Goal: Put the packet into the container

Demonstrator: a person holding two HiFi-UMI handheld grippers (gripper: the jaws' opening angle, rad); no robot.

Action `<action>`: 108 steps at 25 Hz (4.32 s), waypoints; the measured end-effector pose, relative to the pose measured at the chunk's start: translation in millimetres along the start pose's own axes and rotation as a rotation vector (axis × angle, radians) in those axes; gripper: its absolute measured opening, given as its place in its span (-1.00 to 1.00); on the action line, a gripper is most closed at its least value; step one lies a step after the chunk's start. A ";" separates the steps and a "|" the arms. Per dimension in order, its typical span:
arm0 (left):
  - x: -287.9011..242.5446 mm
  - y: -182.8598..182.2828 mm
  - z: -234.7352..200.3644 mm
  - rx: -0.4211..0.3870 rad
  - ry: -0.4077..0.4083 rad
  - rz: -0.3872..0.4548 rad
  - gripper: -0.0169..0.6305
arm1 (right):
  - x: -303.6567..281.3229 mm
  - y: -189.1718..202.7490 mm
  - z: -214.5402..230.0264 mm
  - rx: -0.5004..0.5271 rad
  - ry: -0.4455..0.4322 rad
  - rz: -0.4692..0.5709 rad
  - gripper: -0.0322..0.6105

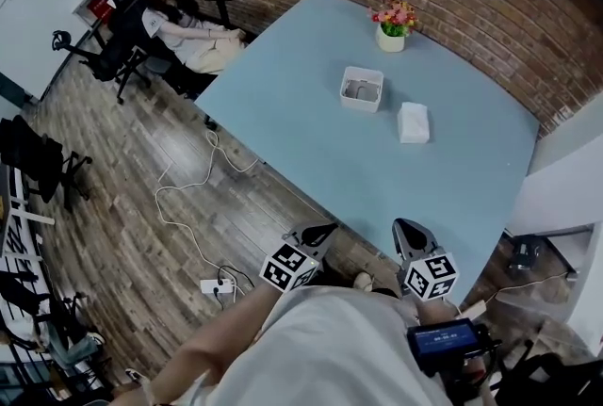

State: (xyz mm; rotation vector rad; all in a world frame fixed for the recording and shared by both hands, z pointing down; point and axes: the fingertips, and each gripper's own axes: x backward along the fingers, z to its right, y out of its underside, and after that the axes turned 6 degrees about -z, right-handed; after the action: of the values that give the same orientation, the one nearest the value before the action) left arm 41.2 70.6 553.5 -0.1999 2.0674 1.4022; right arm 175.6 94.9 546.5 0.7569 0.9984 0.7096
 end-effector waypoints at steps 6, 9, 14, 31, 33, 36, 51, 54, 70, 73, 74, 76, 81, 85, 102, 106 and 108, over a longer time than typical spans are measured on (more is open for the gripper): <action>5.3 -5.5 -37.0 -0.019 0.048 -0.007 -0.91 | -30.5 -13.1 -14.1 -0.018 0.047 0.008 -0.87; 9.2 -7.3 -53.5 -0.036 0.073 -0.012 -0.91 | -42.7 -20.1 -17.9 -0.020 0.078 0.012 -0.87; 15.7 -12.3 -79.4 -0.060 0.102 -0.005 -0.91 | -59.5 -31.8 -24.8 -0.022 0.127 0.021 -0.87; 25.4 -22.9 -129.1 -0.040 0.093 0.022 -0.91 | -106.1 -57.0 -16.8 0.009 0.185 -0.012 -0.87; 24.8 -24.1 -133.3 -0.037 0.081 0.023 -0.91 | -112.2 -57.4 -11.2 0.011 0.183 -0.021 -0.87; 22.7 -26.9 -140.4 -0.026 0.063 0.022 -0.91 | -123.6 -57.4 0.2 0.019 0.188 -0.047 -0.87; -14.8 -43.3 -153.4 0.001 0.066 -0.017 -0.91 | -139.2 -68.9 95.4 0.033 0.306 -0.135 -0.86; -18.6 -42.0 -154.5 0.015 0.067 -0.036 -0.91 | -142.0 -74.0 115.6 0.030 0.328 -0.140 -0.86; -40.1 -49.6 -164.1 0.060 0.048 -0.068 -0.91 | -181.6 -111.7 232.5 0.051 0.489 -0.277 -0.34; -42.1 -48.5 -164.2 0.065 0.047 -0.073 -0.91 | -188.0 -107.7 250.0 0.016 0.509 -0.333 -0.06; -42.4 -47.7 -164.7 0.067 0.046 -0.074 -0.91 | -190.7 -106.1 253.5 0.003 0.507 -0.350 0.03; -42.3 -45.7 -165.9 0.073 0.044 -0.080 -0.91 | -195.7 -102.5 258.5 -0.018 0.505 -0.386 0.15; -42.4 -43.8 -164.9 0.070 0.049 -0.091 -0.91 | -197.1 -85.8 272.4 -0.095 0.545 -0.463 0.25; -42.4 -44.0 -166.5 0.065 0.046 -0.090 -0.91 | -198.4 -81.7 275.1 -0.136 0.546 -0.470 0.25; -33.6 -39.1 -165.4 0.089 0.032 -0.061 -0.91 | -189.8 -92.4 252.8 -0.109 0.504 -0.440 -0.01; -30.8 -37.3 -164.3 0.090 0.026 -0.052 -0.91 | -193.1 -111.0 240.6 -0.067 0.484 -0.414 -0.01; -29.0 -37.0 -163.2 0.092 0.024 -0.043 -0.91 | -196.9 -123.0 233.8 -0.042 0.469 -0.397 -0.01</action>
State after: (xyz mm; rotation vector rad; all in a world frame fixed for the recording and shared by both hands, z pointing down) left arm 14.1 -94.9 580.1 -0.2227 2.1291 1.2819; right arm 337.1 -183.6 616.7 0.3375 1.5037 0.5658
